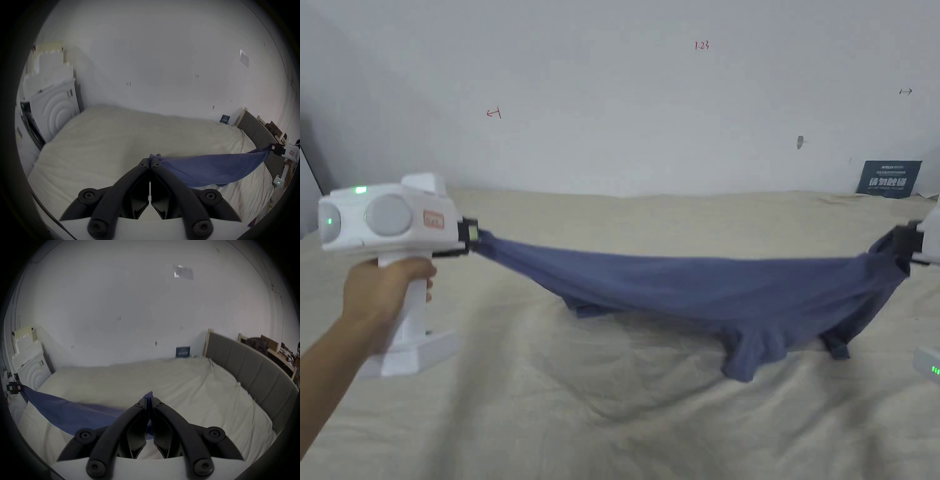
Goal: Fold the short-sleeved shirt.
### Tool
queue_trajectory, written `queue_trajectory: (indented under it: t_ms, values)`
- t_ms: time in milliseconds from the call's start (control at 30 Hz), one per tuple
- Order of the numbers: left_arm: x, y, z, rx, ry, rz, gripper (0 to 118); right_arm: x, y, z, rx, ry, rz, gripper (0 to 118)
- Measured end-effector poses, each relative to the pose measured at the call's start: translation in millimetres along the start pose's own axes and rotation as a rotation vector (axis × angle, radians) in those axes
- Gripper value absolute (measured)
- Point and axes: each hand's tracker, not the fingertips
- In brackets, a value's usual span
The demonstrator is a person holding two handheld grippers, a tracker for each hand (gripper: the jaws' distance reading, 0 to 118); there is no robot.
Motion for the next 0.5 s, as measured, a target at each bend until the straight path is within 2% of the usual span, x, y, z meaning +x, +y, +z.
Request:
queue_trajectory:
  t_ms: [133, 400, 500]
  values:
    - [-15, -69, 2, -0.065, -0.001, -0.003, 0, 11, -65, 5, -0.109, 0.012, -0.058, 2]
    - [-39, -186, 38, -0.189, -0.011, 0.055, 0, 21, -182, 60, -0.179, 0.032, -0.148, 2]
    - [-51, -216, 47, -0.206, -0.009, 0.069, 0, 22, -210, 80, -0.194, 0.029, -0.151, 2]
